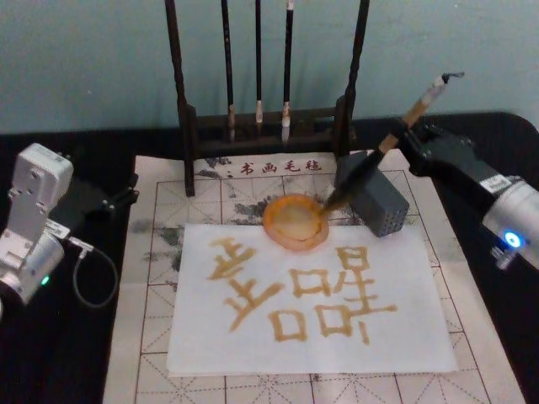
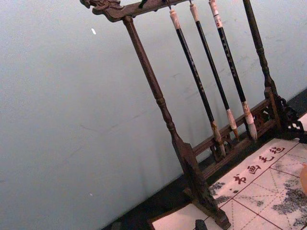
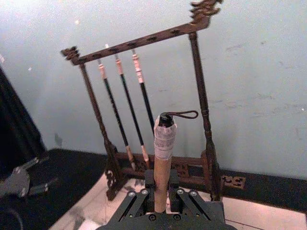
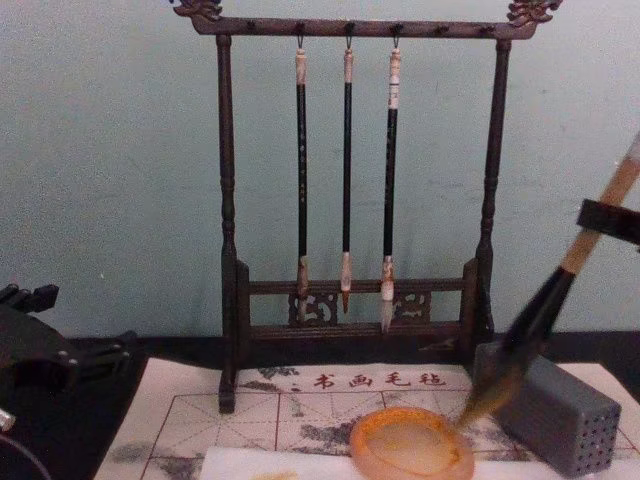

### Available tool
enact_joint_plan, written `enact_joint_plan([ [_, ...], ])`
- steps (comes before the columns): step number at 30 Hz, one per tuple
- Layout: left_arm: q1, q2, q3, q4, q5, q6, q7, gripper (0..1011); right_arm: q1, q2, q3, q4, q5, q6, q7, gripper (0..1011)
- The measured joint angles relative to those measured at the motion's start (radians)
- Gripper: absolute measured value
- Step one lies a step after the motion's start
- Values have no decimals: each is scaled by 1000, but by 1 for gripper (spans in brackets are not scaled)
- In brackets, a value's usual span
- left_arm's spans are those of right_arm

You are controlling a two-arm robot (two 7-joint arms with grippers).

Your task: Pick up the brush from the inkstone, write on the paper, then place the brush back to its original position.

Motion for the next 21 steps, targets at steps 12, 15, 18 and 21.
enact_joint_plan([
  [12,0,0,0,0,0,0,0,1001,-168,116,80,-139,-69,-49,45,187],
  [15,0,0,0,0,0,0,0,1001,-210,136,103,-164,-80,-61,53,187],
  [18,0,0,0,0,0,0,0,1001,-249,154,124,-186,-90,-74,63,187],
  [21,0,0,0,0,0,0,0,1001,-284,169,145,-205,-97,-85,77,187],
])
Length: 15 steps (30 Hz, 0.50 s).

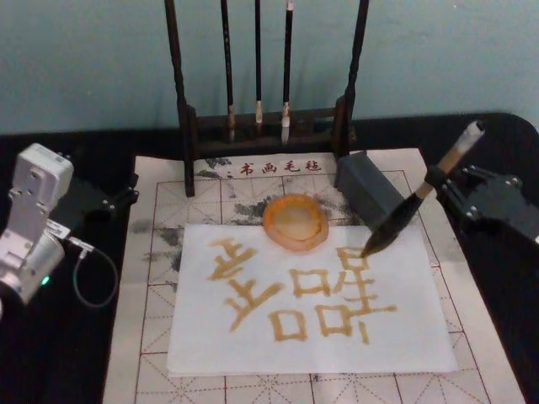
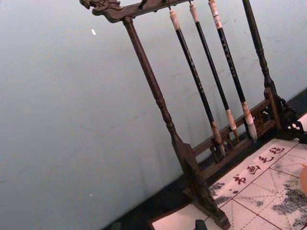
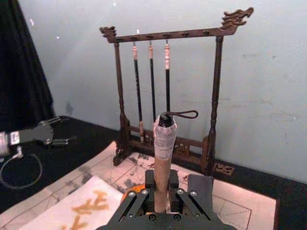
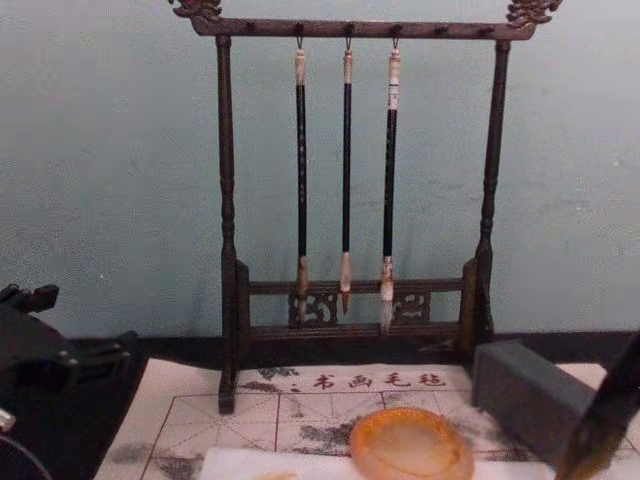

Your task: Pick up the brush from the inkstone, write on the paper, then place the brush back to its original position.

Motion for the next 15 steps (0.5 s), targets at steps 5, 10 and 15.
enact_joint_plan([
  [5,0,0,0,0,0,0,0,1001,-49,22,30,-26,-11,-18,24,187],
  [10,0,0,0,0,0,0,0,1001,-104,40,61,-51,-23,-38,50,187],
  [15,0,0,0,0,0,0,0,1001,-149,48,82,-72,-44,-57,66,187],
])
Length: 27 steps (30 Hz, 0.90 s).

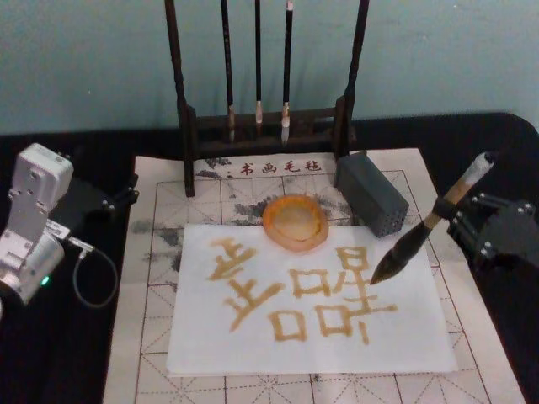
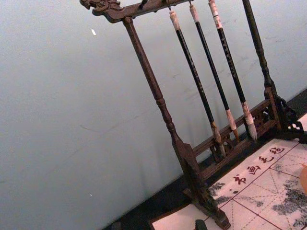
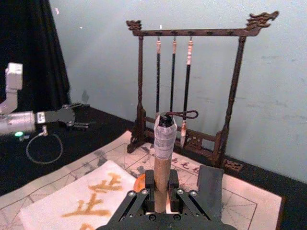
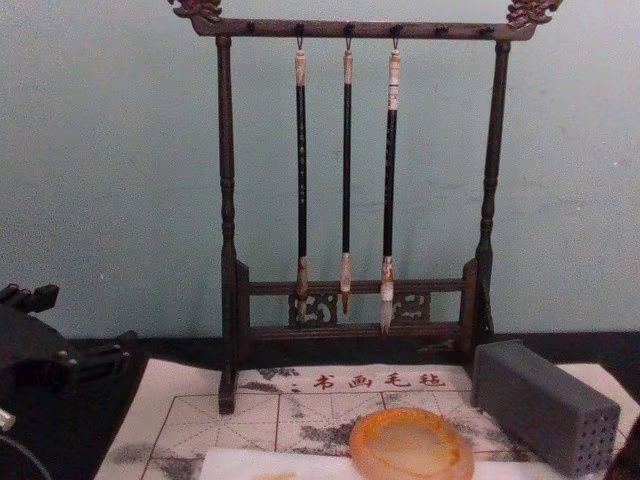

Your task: Pick up the brush from the inkstone, write on the paper, then place the brush back to its original position.

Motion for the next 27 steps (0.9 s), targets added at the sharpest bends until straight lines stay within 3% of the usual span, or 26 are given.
enact_joint_plan([
  [10,0,0,0,0,0,0,0,1001,-40,7,14,-22,-35,-7,38,187],
  [27,0,0,0,0,0,0,0,1001,-49,4,15,-21,-86,-2,102,187],
])
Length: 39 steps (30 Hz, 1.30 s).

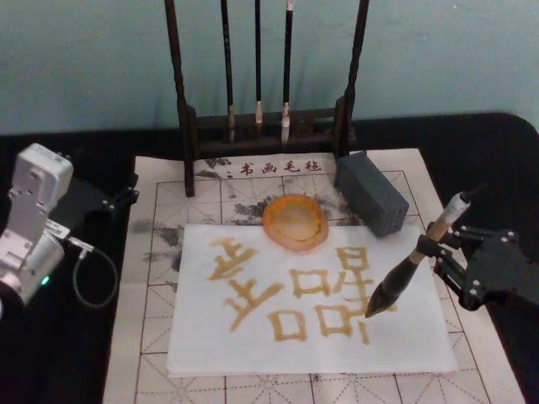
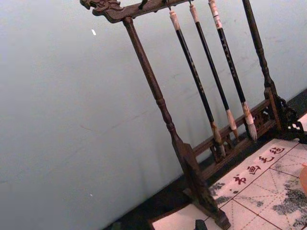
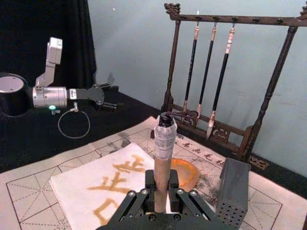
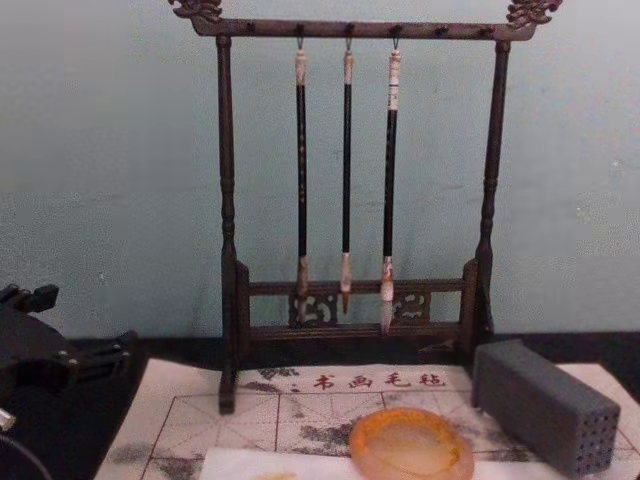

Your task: Pick up the brush from the inkstone, write on the paper, then place the brush back to its original position.

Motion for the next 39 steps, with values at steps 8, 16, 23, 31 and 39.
enact_joint_plan([
  [8,0,0,0,0,0,0,0,1001,6,-17,4,9,-11,14,17,187],
  [16,0,0,0,0,0,0,0,1001,7,-29,11,12,-20,22,30,187],
  [23,0,0,0,0,0,0,0,1001,4,-37,15,14,-34,23,32,187],
  [31,0,0,0,0,0,0,0,1001,7,-46,18,17,-42,28,31,187],
  [39,0,0,0,0,0,0,0,1001,1,-46,25,18,-46,29,36,187],
])
